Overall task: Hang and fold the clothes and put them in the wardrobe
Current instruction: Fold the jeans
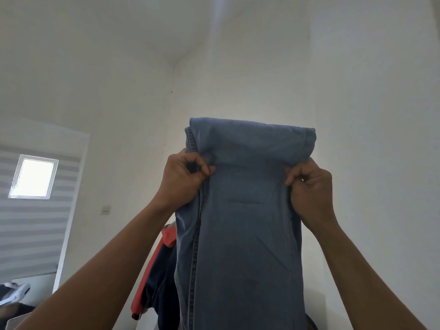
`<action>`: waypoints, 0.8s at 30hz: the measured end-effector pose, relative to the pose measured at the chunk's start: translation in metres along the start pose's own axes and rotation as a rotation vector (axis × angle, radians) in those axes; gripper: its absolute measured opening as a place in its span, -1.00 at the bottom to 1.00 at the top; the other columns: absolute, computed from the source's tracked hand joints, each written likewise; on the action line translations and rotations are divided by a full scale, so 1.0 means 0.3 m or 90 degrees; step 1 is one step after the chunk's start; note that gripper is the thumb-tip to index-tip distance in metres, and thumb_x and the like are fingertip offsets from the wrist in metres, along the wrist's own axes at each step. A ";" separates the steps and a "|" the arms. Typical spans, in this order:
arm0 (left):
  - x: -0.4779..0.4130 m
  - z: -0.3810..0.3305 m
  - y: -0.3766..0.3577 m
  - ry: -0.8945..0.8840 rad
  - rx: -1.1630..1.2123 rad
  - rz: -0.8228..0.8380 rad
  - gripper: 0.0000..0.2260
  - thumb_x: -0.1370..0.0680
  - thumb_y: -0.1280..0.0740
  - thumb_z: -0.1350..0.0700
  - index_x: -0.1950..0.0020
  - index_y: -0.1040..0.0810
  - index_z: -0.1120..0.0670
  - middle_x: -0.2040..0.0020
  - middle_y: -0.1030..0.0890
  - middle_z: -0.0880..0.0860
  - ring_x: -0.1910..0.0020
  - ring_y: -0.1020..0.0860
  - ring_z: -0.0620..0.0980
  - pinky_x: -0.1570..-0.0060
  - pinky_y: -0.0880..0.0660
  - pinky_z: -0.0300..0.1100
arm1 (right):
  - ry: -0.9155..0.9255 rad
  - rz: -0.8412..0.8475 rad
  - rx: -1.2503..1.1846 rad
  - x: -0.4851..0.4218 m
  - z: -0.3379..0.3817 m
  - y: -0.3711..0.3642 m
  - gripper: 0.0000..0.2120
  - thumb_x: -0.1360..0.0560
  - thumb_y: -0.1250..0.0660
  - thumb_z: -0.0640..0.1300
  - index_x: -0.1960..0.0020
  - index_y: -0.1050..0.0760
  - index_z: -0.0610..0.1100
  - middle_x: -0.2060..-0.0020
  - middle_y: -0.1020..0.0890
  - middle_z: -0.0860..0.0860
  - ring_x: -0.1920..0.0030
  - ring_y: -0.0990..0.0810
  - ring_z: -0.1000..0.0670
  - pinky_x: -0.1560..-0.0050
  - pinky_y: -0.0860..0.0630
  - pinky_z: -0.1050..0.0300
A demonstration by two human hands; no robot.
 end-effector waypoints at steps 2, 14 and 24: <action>-0.001 -0.011 -0.010 0.008 0.014 -0.004 -0.77 -0.48 -0.47 0.32 0.27 -0.67 0.02 0.13 -0.66 0.01 0.13 -0.63 -0.15 0.08 -0.56 -0.30 | -0.029 0.002 -0.006 0.008 0.001 -0.008 -0.63 -0.56 -0.24 -0.42 0.29 -0.60 -0.09 0.03 -0.58 0.00 0.03 -0.56 0.17 0.05 -0.49 0.33; 0.028 0.037 -0.015 0.183 0.116 -0.025 -0.72 -0.51 -0.46 0.22 -0.18 -0.67 -0.05 -0.14 -0.67 0.01 -0.06 -0.67 -0.07 -0.11 -0.62 -0.08 | -0.212 0.319 -0.024 0.211 -0.082 -0.053 -0.56 -0.47 -0.47 -0.29 -0.15 -0.61 0.21 -0.12 -0.61 0.20 -0.15 -0.59 0.15 -0.03 -0.58 0.30; 0.029 0.092 0.012 0.215 -0.040 0.241 -0.09 -0.33 -0.62 0.20 -0.56 -0.26 -0.15 -0.47 -0.37 -0.06 -0.37 -0.45 -0.06 -0.34 -0.47 -0.05 | -0.356 0.306 -0.262 0.199 -0.071 -0.055 -0.59 -0.54 -0.33 -0.34 -0.32 -0.55 -0.02 -0.23 -0.60 0.06 -0.14 -0.64 0.14 0.00 -0.58 0.29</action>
Point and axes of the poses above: each hand's wrist, its own x-axis away from the middle knuckle, its own y-axis out of the back of the hand, z = x × y, the point moved 3 cm from there along -x, towards the middle knuckle
